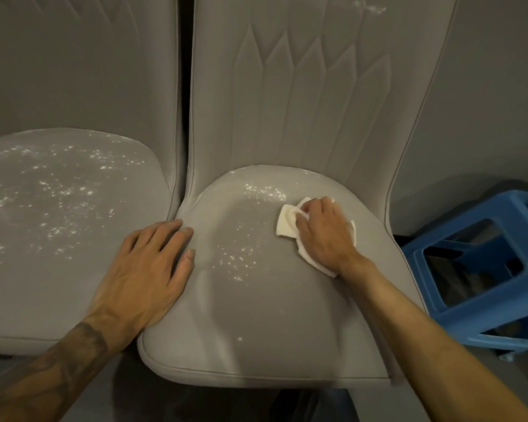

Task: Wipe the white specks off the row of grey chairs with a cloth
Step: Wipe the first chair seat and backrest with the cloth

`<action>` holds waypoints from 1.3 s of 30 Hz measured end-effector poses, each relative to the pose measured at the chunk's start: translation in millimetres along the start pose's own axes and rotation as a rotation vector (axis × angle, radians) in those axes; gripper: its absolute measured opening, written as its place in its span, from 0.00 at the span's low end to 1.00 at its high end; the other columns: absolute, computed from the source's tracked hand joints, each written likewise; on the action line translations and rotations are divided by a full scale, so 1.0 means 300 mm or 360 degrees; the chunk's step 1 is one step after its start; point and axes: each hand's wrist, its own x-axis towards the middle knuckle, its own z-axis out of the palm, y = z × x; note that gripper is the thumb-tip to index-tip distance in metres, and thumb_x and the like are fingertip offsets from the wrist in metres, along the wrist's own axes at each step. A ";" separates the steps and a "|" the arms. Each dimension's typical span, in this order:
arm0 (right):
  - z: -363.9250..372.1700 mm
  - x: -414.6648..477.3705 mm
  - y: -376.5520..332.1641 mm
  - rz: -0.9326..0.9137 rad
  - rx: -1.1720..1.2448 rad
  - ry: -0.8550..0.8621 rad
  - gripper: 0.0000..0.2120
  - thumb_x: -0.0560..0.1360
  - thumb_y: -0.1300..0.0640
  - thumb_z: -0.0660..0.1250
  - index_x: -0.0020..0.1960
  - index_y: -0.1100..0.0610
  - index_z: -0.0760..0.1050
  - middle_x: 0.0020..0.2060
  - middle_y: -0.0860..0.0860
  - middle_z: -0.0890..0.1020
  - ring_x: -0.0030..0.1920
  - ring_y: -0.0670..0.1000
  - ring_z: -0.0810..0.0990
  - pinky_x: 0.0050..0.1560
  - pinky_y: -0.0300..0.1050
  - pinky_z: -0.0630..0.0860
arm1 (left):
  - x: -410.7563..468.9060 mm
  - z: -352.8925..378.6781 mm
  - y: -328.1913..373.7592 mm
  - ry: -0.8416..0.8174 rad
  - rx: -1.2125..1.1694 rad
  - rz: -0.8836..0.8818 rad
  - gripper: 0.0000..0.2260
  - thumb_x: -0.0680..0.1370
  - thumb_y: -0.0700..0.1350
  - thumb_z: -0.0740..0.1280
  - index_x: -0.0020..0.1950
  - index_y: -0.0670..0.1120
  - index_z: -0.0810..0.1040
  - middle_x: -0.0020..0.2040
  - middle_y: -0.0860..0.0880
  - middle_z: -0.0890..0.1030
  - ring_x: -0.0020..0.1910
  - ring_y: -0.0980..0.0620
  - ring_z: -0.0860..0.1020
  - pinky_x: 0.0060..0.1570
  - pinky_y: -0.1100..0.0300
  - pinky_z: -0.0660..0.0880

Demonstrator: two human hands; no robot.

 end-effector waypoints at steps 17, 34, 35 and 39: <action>0.041 0.221 -0.003 0.0336 -0.0146 -0.0032 0.18 0.83 0.53 0.53 0.64 0.64 0.70 0.62 0.64 0.74 0.62 0.61 0.70 0.67 0.54 0.61 | 0.005 0.006 0.001 -0.0001 0.0016 -0.0023 0.23 0.85 0.55 0.53 0.74 0.46 0.75 0.73 0.45 0.75 0.70 0.45 0.74 0.70 0.45 0.69; 0.110 0.250 -0.276 -0.0198 0.0106 -0.0102 0.16 0.82 0.50 0.54 0.62 0.60 0.72 0.60 0.61 0.74 0.61 0.61 0.69 0.65 0.55 0.64 | 0.003 -0.005 0.003 -0.0071 0.0038 -0.0049 0.25 0.85 0.56 0.51 0.74 0.46 0.75 0.73 0.46 0.76 0.71 0.46 0.74 0.71 0.46 0.69; 0.106 0.217 -0.294 -0.0299 0.0218 -0.0113 0.15 0.82 0.50 0.56 0.59 0.59 0.72 0.57 0.60 0.74 0.59 0.60 0.70 0.62 0.55 0.66 | 0.004 -0.003 0.000 -0.0080 0.0039 -0.0049 0.25 0.85 0.56 0.51 0.74 0.46 0.75 0.73 0.46 0.75 0.71 0.46 0.74 0.71 0.46 0.69; 0.084 0.239 -0.202 -0.0188 0.0184 -0.0100 0.15 0.82 0.49 0.57 0.60 0.60 0.73 0.57 0.60 0.75 0.59 0.61 0.71 0.60 0.54 0.67 | 0.003 0.002 0.000 -0.0062 0.0045 -0.0038 0.24 0.85 0.56 0.51 0.74 0.47 0.75 0.73 0.46 0.76 0.71 0.45 0.74 0.70 0.46 0.69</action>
